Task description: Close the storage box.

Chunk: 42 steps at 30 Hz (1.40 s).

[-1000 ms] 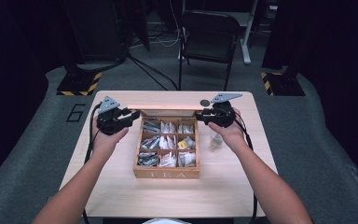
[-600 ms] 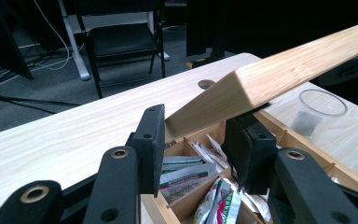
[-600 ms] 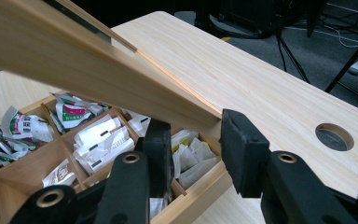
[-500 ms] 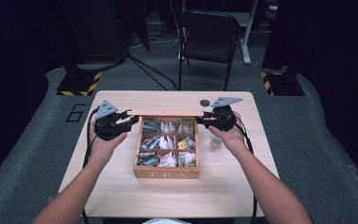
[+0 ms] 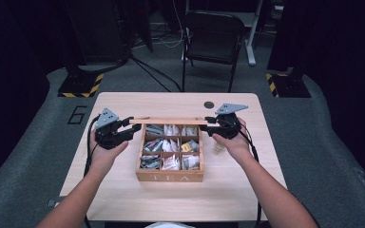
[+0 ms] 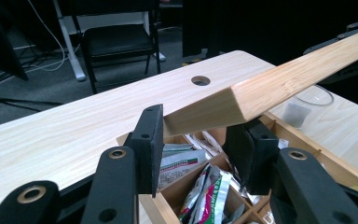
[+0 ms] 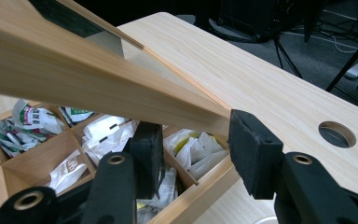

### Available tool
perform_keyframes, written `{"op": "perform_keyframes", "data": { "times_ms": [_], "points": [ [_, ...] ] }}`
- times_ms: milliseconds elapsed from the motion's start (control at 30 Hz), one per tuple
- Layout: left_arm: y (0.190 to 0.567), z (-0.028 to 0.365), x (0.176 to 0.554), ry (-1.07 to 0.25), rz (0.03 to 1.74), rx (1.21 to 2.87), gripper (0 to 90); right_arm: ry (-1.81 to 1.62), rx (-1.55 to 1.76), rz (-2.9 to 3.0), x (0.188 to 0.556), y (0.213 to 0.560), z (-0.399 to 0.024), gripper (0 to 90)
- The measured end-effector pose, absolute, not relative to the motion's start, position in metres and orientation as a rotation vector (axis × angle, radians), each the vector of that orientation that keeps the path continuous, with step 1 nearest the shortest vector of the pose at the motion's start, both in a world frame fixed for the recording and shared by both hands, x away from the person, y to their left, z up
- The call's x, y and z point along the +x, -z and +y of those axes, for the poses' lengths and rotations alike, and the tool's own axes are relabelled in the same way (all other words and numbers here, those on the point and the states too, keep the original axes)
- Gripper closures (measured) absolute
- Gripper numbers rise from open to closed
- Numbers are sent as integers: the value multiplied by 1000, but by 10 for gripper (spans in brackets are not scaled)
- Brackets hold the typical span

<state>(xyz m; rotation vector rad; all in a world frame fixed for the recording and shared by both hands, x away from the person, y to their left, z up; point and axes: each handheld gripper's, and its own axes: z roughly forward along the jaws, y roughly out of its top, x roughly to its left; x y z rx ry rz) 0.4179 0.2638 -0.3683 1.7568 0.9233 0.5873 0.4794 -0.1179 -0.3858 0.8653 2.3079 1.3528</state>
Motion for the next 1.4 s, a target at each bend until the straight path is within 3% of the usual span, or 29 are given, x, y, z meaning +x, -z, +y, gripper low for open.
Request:
{"op": "perform_keyframes", "data": {
  "times_ms": [733, 1400],
  "points": [
    [386, 266, 399, -576, 909, 1784, 561, -1401, 799, 2313, 440, 380, -120, 538],
    [415, 267, 380, -573, 898, 1790, 558, -1370, 776, 2378, 408, 406, -124, 532]
  ]
}}
